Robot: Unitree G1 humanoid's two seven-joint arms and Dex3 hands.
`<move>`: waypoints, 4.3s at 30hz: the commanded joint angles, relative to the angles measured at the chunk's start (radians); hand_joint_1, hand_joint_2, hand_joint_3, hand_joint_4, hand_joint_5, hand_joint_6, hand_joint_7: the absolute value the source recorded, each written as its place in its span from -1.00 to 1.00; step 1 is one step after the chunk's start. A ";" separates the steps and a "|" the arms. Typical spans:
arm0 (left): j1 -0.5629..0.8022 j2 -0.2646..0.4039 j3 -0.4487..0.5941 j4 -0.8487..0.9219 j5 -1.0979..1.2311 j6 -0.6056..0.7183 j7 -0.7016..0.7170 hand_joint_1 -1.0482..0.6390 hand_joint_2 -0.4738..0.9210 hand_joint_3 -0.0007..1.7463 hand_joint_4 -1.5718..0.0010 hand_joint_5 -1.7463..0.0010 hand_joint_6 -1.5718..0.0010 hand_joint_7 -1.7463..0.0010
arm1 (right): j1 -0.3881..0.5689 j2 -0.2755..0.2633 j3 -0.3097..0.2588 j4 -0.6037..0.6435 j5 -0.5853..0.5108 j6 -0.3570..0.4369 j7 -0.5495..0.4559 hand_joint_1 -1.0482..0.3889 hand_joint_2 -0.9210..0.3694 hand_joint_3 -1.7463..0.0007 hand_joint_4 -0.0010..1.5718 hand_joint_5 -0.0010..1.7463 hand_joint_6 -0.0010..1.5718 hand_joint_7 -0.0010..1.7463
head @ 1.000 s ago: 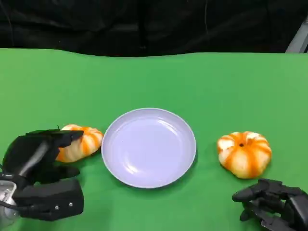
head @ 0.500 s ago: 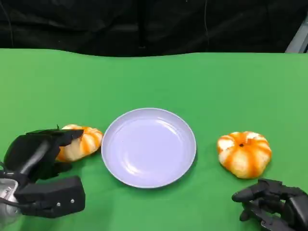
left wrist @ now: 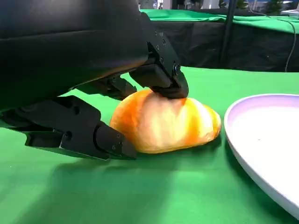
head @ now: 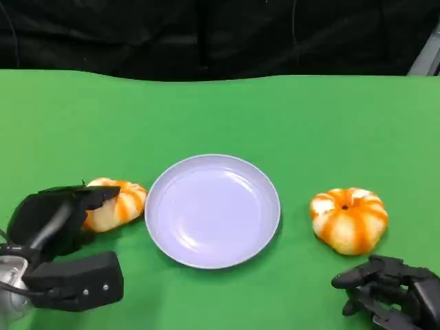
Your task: Grasp the bread from the table and place it into the plate.
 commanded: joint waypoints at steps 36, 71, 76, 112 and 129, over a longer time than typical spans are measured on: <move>0.006 -0.024 0.020 0.027 -0.044 0.005 0.154 0.18 0.94 -1.00 0.07 -0.13 -0.55 0.92 | -0.002 -0.007 -0.002 0.005 0.007 -0.003 -0.004 0.50 -1.00 0.56 -0.07 0.53 0.15 -0.15; -0.004 -0.009 0.043 0.018 -0.053 0.003 0.194 0.19 0.92 -1.00 0.14 -0.25 -0.61 0.95 | -0.031 -0.002 -0.001 0.051 -0.004 -0.022 -0.010 0.50 -1.00 0.56 -0.07 0.53 0.14 -0.14; -0.002 -0.002 0.046 0.000 -0.055 -0.011 0.203 0.19 0.90 -1.00 0.11 -0.19 -0.61 0.96 | -0.031 -0.004 -0.001 0.053 -0.004 -0.024 -0.011 0.52 -1.00 0.56 -0.08 0.52 0.14 -0.14; 0.139 0.051 0.101 -0.418 -0.015 -0.069 0.236 0.21 0.93 -1.00 0.18 -0.38 -0.63 0.98 | -0.031 -0.005 -0.001 0.061 -0.006 -0.025 -0.011 0.49 -1.00 0.57 -0.09 0.53 0.13 -0.14; 0.234 -0.010 0.112 -0.642 -0.008 -0.047 0.103 0.20 0.90 -1.00 0.14 -0.27 -0.64 0.98 | -0.035 0.005 0.003 0.065 -0.002 -0.036 -0.011 0.51 -1.00 0.57 -0.08 0.52 0.14 -0.14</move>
